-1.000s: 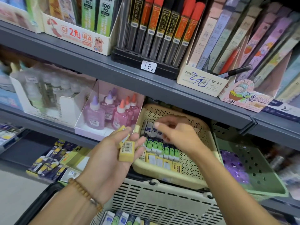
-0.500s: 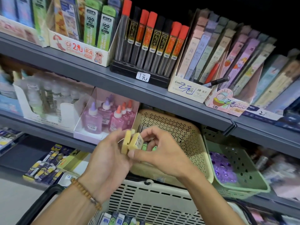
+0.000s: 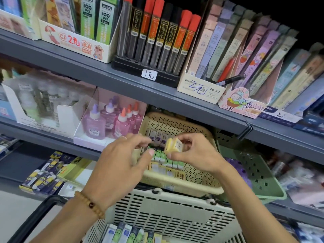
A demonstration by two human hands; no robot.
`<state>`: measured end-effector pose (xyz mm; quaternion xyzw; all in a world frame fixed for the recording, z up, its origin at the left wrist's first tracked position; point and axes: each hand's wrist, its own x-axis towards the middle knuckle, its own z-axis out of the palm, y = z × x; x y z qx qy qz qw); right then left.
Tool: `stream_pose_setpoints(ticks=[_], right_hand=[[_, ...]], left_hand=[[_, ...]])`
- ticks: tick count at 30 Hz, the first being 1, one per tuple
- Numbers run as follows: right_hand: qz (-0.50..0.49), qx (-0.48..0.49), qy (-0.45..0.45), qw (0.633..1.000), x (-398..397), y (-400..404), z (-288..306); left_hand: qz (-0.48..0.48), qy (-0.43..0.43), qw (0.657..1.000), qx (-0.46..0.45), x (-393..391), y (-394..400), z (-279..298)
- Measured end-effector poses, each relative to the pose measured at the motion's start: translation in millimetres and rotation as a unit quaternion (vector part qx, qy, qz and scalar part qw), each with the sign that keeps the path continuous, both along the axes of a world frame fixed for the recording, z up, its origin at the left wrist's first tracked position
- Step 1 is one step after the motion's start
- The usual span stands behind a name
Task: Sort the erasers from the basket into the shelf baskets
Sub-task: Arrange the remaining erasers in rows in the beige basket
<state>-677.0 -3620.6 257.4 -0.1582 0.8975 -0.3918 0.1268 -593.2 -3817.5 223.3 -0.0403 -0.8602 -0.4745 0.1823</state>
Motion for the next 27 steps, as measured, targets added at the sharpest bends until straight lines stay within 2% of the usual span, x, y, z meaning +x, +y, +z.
stream_pose_setpoints(ticks=[1,3,5,10,16,20,27], right_hand=[[0.000,0.079,-0.015,0.997,-5.8,8.5,-1.6],[0.019,0.220,-0.043,0.974,-13.3,17.2,-9.2],[0.038,0.270,-0.064,0.960,-15.8,15.7,-18.1],[0.092,0.282,-0.066,0.953,-19.8,-10.1,-39.1],[0.030,0.137,-0.130,0.981,-18.7,4.5,-38.5],[0.024,0.215,-0.103,0.971,-16.8,17.3,-42.9],[0.027,0.159,-0.100,0.982,-13.7,13.8,-48.9]], left_hand=[[-0.002,0.018,0.996,-0.090,0.1,-0.9,-3.6],[-0.036,0.024,0.980,-0.195,-0.8,0.8,-13.8],[-0.079,0.030,0.965,-0.248,0.0,4.5,-18.3],[-0.089,0.060,0.949,-0.296,-1.7,6.2,-16.5],[-0.078,0.073,0.947,-0.304,-2.2,8.9,-19.6],[-0.071,0.075,0.949,-0.299,-1.6,9.5,-21.7],[-0.050,0.082,0.951,-0.294,-0.3,11.6,-26.4]])
